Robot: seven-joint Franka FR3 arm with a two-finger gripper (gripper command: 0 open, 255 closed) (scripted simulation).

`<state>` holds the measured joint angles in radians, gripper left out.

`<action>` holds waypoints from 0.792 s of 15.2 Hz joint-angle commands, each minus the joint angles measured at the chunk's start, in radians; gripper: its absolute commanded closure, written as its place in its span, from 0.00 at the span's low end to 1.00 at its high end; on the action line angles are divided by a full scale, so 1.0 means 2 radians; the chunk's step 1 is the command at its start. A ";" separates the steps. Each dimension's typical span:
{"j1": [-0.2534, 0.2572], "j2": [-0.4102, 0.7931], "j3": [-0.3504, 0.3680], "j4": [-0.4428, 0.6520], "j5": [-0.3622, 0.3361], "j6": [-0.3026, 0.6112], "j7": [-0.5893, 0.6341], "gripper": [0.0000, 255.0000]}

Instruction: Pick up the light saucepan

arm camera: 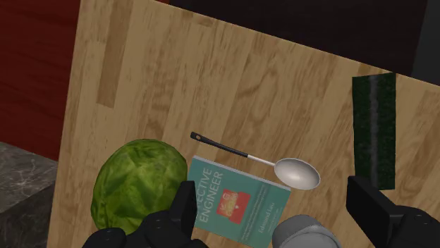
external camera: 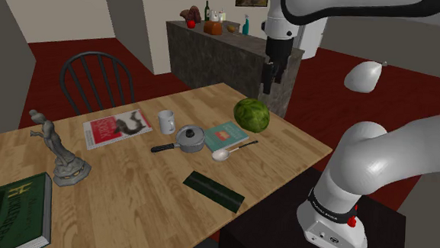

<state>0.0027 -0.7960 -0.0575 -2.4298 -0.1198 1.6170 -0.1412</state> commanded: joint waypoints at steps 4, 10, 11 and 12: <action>0.016 0.054 -0.016 0.008 -0.004 0.043 -0.043 0.00; 0.047 0.168 -0.041 0.040 -0.001 0.118 -0.131 0.00; 0.053 0.188 -0.044 0.047 0.001 0.128 -0.145 0.00; 0.058 0.207 -0.047 0.055 0.003 0.139 -0.160 0.00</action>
<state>0.1068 -0.4247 -0.1454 -2.3356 -0.1177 1.8692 -0.4296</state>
